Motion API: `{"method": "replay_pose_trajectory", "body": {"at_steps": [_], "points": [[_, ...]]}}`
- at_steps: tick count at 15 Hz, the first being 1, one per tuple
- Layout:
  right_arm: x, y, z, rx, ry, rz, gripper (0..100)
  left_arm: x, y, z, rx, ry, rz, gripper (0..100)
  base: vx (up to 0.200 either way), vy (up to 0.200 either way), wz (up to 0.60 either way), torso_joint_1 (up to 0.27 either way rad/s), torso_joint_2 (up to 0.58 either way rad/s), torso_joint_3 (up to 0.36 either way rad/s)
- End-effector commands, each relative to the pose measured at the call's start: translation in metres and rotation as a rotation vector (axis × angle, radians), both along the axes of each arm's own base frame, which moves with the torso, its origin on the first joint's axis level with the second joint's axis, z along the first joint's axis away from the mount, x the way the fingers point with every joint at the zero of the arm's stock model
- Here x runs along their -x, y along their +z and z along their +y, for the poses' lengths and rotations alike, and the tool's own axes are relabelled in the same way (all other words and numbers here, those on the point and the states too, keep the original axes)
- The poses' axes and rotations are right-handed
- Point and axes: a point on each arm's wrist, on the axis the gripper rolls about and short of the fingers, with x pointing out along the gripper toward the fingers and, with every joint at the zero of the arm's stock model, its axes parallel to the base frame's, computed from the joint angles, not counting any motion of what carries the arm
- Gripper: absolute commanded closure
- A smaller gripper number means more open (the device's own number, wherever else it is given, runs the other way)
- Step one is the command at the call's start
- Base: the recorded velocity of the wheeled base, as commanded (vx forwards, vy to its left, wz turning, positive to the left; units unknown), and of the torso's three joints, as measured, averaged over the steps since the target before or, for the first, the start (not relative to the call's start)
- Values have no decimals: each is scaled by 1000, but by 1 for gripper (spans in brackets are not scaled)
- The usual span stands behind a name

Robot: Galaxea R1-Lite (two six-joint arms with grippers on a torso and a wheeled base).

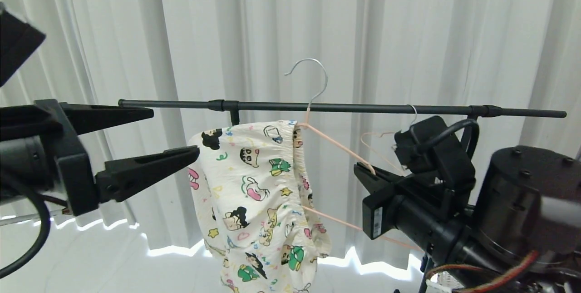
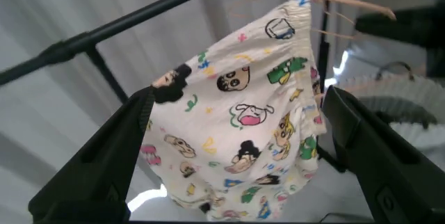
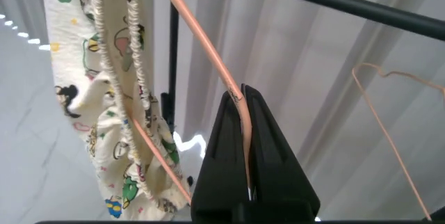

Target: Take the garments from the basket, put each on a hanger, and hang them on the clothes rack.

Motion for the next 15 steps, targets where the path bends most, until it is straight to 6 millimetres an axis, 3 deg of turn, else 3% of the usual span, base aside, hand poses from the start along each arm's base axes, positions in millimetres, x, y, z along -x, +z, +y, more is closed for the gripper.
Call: {"method": "replay_pose_trajectory", "body": {"at_steps": [1, 3, 10, 15], "points": [[11, 2, -18, -16, 23, -10, 100, 12, -8, 17, -36, -5, -44, 0, 0, 0, 0, 0, 0, 0], [16, 1, -19, -13, 53, -9, 100, 11, -15, 16, -54, -49, -34, 0, 0, 0, 0, 0, 0, 0], [53, -20, -28, 55, 244, -13, 100, 22, -71, 13, -124, -336, 40, 0, 0, 0, 0, 0, 0, 0], [66, -30, -32, 105, 301, -64, 100, 25, -75, 11, -116, -391, 47, 0, 0, 0, 0, 0, 0, 0]]}}
